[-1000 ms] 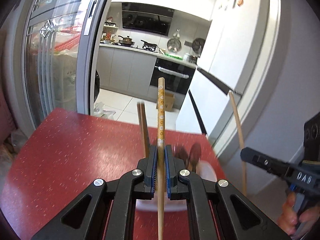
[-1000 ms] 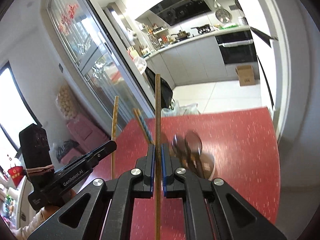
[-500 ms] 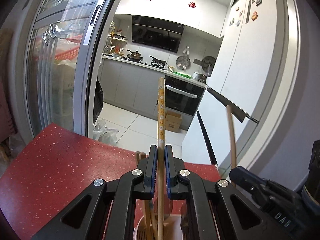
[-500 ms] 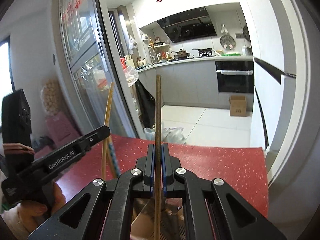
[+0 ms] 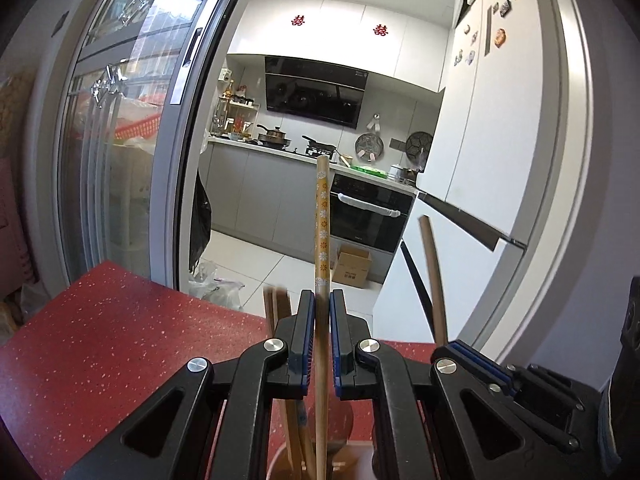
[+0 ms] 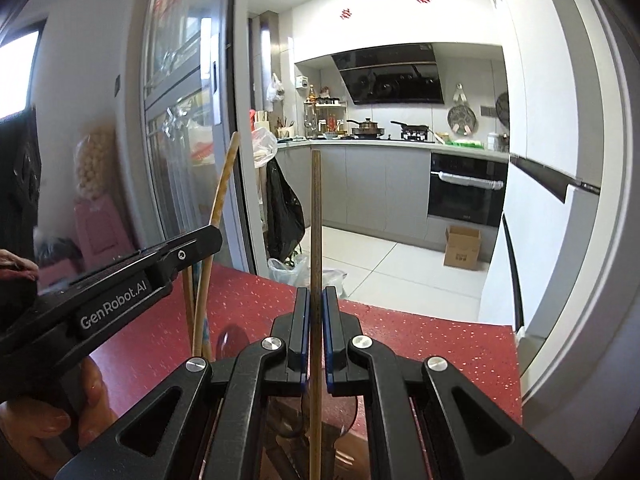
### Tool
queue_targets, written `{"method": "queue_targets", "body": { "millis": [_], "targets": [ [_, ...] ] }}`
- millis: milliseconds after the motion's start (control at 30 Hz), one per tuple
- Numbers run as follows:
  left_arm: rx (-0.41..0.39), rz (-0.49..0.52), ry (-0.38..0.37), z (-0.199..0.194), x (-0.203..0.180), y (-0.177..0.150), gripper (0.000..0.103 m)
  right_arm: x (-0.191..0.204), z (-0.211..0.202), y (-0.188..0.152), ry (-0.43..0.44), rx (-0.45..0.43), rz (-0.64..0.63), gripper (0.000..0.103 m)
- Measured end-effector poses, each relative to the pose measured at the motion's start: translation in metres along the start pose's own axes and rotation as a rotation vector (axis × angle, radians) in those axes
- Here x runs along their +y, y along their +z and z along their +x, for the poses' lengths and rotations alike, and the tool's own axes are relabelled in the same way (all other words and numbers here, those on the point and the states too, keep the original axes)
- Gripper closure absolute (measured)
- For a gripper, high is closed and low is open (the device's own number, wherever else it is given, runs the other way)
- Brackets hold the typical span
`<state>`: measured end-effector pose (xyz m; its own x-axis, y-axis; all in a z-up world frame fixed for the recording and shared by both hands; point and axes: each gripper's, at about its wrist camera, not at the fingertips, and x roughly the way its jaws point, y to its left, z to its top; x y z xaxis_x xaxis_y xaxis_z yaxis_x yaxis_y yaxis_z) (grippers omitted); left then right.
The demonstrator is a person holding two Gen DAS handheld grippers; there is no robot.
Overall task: Organize utensils
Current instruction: 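Lower both chopsticks into the holder and open both tools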
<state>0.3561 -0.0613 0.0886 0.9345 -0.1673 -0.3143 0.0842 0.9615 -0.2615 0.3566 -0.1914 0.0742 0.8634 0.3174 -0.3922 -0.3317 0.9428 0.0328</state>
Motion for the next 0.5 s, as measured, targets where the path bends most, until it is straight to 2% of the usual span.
{"method": "queue_targets", "body": {
  "millis": [267, 500],
  "targets": [
    [0.038, 0.066, 0.013, -0.013, -0.004, -0.020, 0.067, 0.020, -0.012, -0.025, 0.004, 0.020, -0.075, 0.097],
    [0.105, 0.101, 0.052, -0.016, 0.001, -0.027, 0.067, 0.024, -0.020, -0.022, -0.006, 0.028, -0.094, 0.097]
  ]
}}
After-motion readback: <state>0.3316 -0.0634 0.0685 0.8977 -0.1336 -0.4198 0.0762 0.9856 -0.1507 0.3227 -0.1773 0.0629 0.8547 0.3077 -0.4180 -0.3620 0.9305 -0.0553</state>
